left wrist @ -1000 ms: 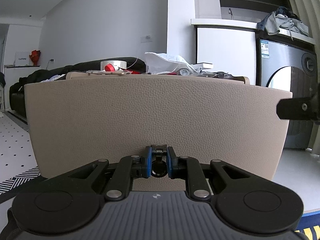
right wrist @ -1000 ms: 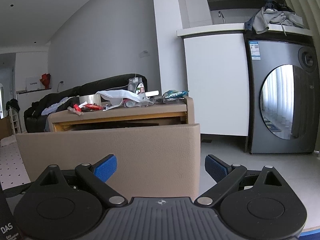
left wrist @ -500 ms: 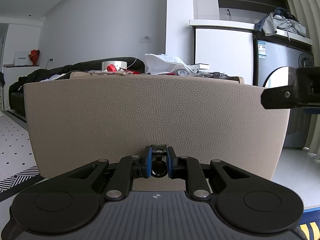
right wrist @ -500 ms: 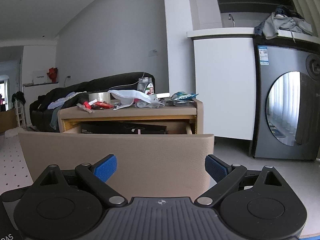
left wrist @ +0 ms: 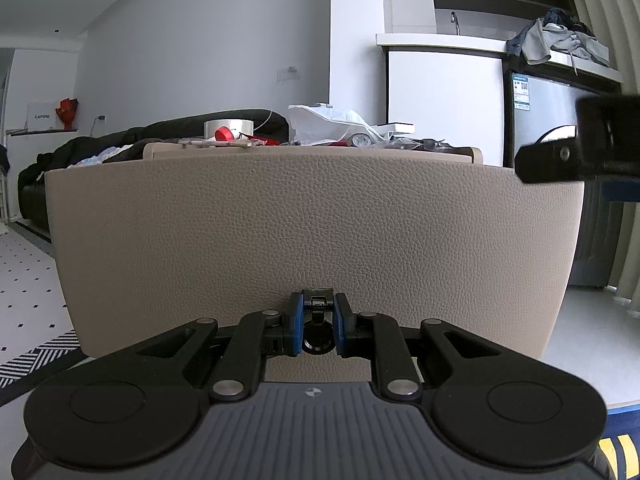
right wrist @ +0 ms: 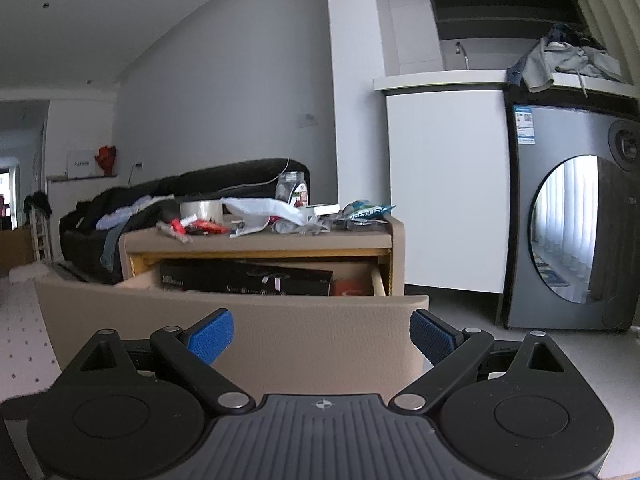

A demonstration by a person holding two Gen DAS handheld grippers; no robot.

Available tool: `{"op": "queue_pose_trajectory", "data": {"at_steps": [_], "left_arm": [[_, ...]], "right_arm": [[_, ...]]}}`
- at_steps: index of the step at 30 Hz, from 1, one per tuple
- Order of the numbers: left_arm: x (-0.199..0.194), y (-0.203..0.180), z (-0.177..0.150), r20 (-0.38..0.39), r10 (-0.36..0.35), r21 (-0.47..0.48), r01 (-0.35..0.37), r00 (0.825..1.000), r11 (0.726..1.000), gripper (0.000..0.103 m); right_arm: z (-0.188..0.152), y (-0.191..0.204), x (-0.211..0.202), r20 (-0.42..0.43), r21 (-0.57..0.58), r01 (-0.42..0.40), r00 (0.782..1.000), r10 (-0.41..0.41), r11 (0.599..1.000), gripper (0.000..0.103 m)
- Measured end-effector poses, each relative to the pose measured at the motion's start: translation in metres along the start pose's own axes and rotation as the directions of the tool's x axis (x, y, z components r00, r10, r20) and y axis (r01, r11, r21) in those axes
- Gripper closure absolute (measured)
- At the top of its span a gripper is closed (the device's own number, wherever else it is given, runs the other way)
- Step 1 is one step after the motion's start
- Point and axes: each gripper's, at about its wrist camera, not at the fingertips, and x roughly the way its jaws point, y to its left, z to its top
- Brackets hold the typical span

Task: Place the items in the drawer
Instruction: 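Pull the drawer outward by its knob with the left gripper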

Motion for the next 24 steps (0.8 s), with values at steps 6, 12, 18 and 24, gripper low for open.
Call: {"op": "queue_pose_trajectory", "data": {"at_steps": [6,12,18,24], "left_arm": [[-0.003,0.0,0.0,-0.004,-0.001,0.002,0.001,1.0,1.0,0.086],[-0.007,0.002,0.0,-0.01,-0.006,-0.009,0.006,1.0,1.0,0.086],[-0.014,0.002,-0.002,-0.008,-0.006,0.0,0.006,1.0,1.0,0.087],[-0.016,0.003,-0.002,-0.01,-0.009,-0.005,0.009,1.0,1.0,0.087]], "right_arm": [[0.003,-0.001,-0.001,0.008,0.013,0.0,1.0,0.0,1.0,0.006],[0.006,0.001,-0.004,0.02,0.006,-0.004,1.0,0.004,1.0,0.006],[0.008,0.001,-0.005,0.027,0.003,-0.009,1.0,0.009,1.0,0.006],[0.008,0.002,-0.006,0.029,-0.001,-0.008,1.0,0.008,1.0,0.006]]}}
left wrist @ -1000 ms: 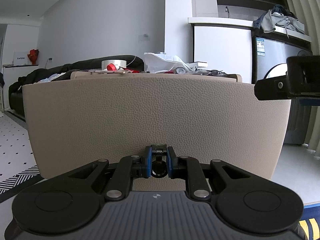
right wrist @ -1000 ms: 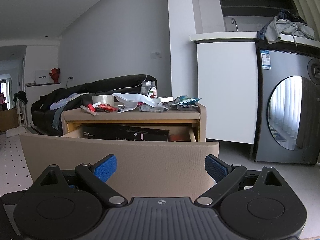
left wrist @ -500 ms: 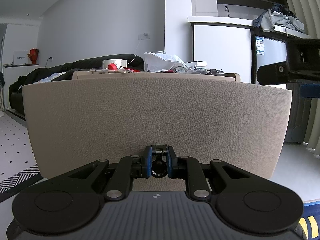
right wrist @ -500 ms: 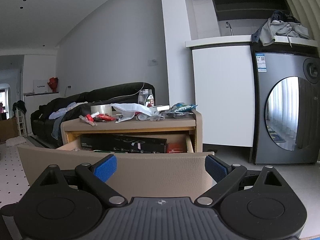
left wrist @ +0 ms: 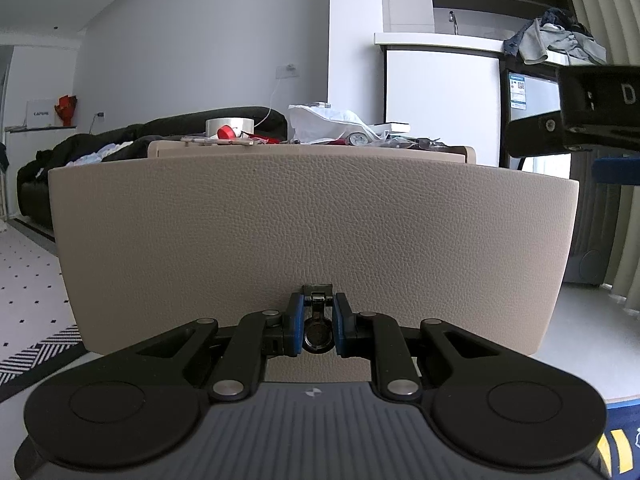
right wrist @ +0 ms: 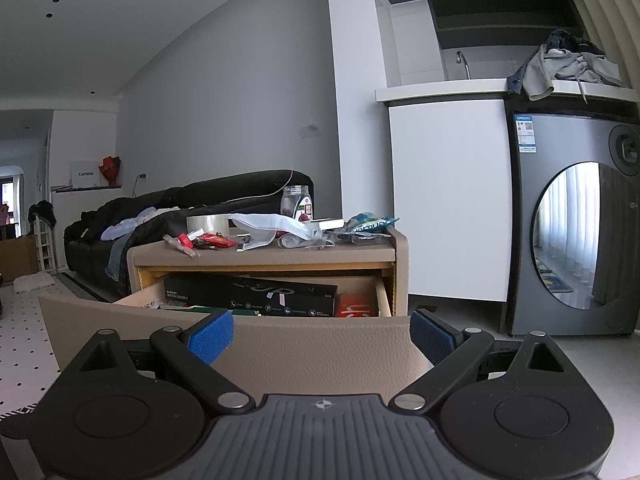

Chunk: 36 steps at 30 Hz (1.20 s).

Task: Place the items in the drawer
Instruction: 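Pull the drawer outward by its knob with the left gripper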

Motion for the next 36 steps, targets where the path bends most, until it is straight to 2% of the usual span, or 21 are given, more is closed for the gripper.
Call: {"op": "queue_pose_trajectory", "data": {"at_steps": [36], "left_arm": [[-0.015,0.0,-0.003,0.004,0.001,0.006,-0.001,1.0,1.0,0.087]], "right_arm": [[-0.002,0.003,0.0,-0.01,-0.009,-0.005,1.0,0.005,1.0,0.006]]}}
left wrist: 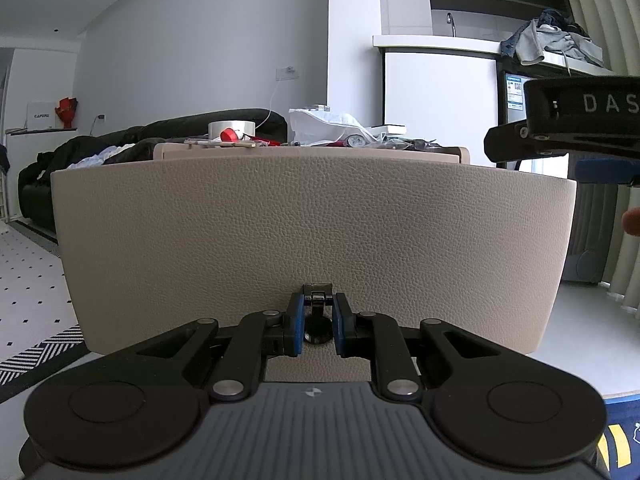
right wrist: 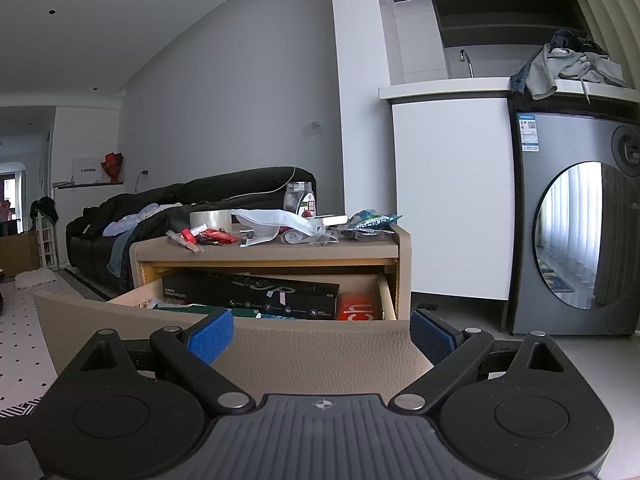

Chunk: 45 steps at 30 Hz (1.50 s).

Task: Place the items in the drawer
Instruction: 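Pull the drawer outward by its knob with the left gripper, then open the left gripper to release the drawer knob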

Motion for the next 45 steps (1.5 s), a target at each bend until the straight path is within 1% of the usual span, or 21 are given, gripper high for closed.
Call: {"op": "queue_pose_trajectory", "data": {"at_steps": [4,10,13,17,24,25,27,31,33,38,42,45], "left_arm": [[0.001,0.0,0.001,-0.003,0.001,0.009,-0.001,1.0,1.0,0.087],[0.001,0.003,0.005,-0.02,-0.01,-0.003,0.01,1.0,1.0,0.086],[-0.004,0.009,0.009,-0.034,-0.031,-0.043,0.03,0.999,0.999,0.087],[-0.011,0.012,0.014,-0.015,-0.008,-0.025,0.008,1.0,1.0,0.087],[-0.018,0.019,0.024,-0.005,-0.01,-0.029,0.01,1.0,1.0,0.085],[-0.019,0.019,0.026,0.001,-0.01,-0.032,0.01,1.0,0.999,0.084],[-0.024,0.021,0.031,0.02,-0.005,-0.035,0.006,1.0,0.999,0.076],[-0.03,0.023,0.04,0.055,0.008,-0.025,-0.007,0.998,1.0,0.072],[-0.031,0.025,0.044,0.066,0.013,-0.021,-0.011,0.998,1.0,0.061],[-0.03,0.029,0.053,0.092,0.021,-0.018,-0.019,0.996,1.0,0.056],[-0.029,0.032,0.06,0.113,0.028,-0.007,-0.027,0.993,1.0,0.045],[-0.027,0.035,0.065,0.125,0.031,0.0,-0.031,0.992,1.0,0.044]], "right_arm": [[0.0,-0.001,0.0,0.002,0.003,0.005,1.0,-0.005,1.0,0.006],[-0.001,0.0,0.002,-0.005,0.0,0.002,1.0,-0.002,1.0,0.006],[-0.002,0.002,0.0,-0.005,-0.002,-0.001,1.0,0.001,1.0,0.006],[-0.002,0.002,0.002,-0.009,0.008,-0.001,1.0,0.001,1.0,0.006],[-0.003,0.004,0.003,-0.019,0.012,0.004,1.0,-0.004,1.0,0.006],[-0.003,0.004,0.003,-0.017,0.015,0.004,1.0,-0.004,1.0,0.006],[-0.003,0.004,0.002,-0.015,0.017,0.005,1.0,-0.005,1.0,0.006],[-0.003,0.003,0.002,-0.016,0.024,0.009,1.0,-0.009,1.0,0.006],[-0.003,0.002,0.003,-0.017,0.03,0.008,1.0,-0.008,1.0,0.006],[-0.003,0.002,0.003,-0.014,0.028,0.01,1.0,-0.01,1.0,0.006],[-0.003,0.002,0.003,-0.009,0.038,0.013,1.0,-0.013,0.999,0.006],[-0.003,0.001,0.004,-0.006,0.044,0.015,1.0,-0.014,0.999,0.006]]}}
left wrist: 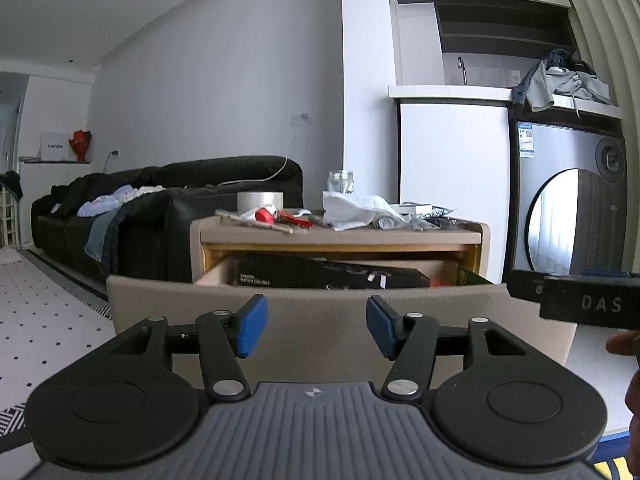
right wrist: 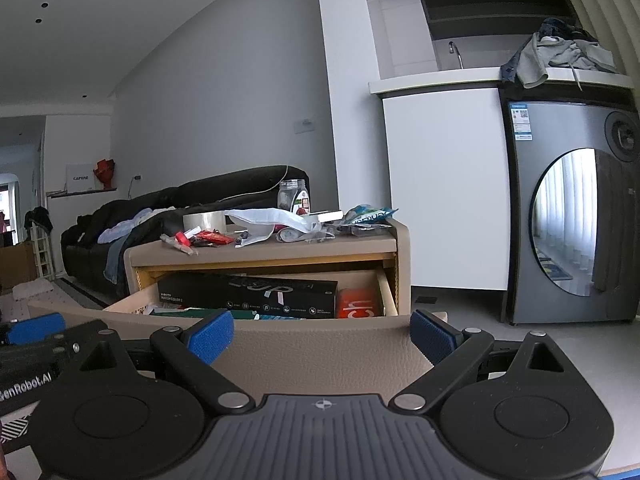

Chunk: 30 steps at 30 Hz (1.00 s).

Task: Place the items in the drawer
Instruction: 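Open the left gripper to release the drawer knob, then raise both grippers above the cluttered cabinet top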

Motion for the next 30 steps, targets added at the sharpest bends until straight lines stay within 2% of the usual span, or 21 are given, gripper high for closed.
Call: {"op": "queue_pose_trajectory", "data": {"at_steps": [4,6,10,13,26,30], "left_arm": [[0.005,0.005,0.005,0.006,0.009,-0.01,-0.009,1.0,1.0,0.041],[0.008,0.008,0.009,0.018,0.018,-0.011,-0.018,1.0,1.0,0.03],[0.015,0.014,0.015,0.024,0.028,-0.01,-0.027,0.999,1.0,0.029],[0.023,0.018,0.018,0.03,0.039,-0.002,-0.039,0.999,0.999,0.024],[0.066,0.044,0.022,0.043,0.064,0.019,-0.064,0.997,0.998,0.02],[0.081,0.053,0.019,0.026,0.051,-0.005,-0.051,0.998,0.999,0.02]], "right_arm": [[0.001,0.002,0.001,0.008,-0.005,0.009,1.0,-0.009,1.0,0.006],[0.003,0.003,0.0,0.015,-0.01,0.013,1.0,-0.012,1.0,0.006],[0.011,0.006,-0.004,0.038,-0.027,0.023,0.999,-0.022,0.999,0.006],[0.011,0.007,-0.001,0.029,-0.018,0.008,1.0,-0.008,1.0,0.006],[0.032,0.016,0.028,0.044,-0.043,-0.038,0.998,0.04,0.998,0.006],[0.039,0.018,0.036,0.037,-0.056,-0.046,0.998,0.048,0.997,0.006]]}}
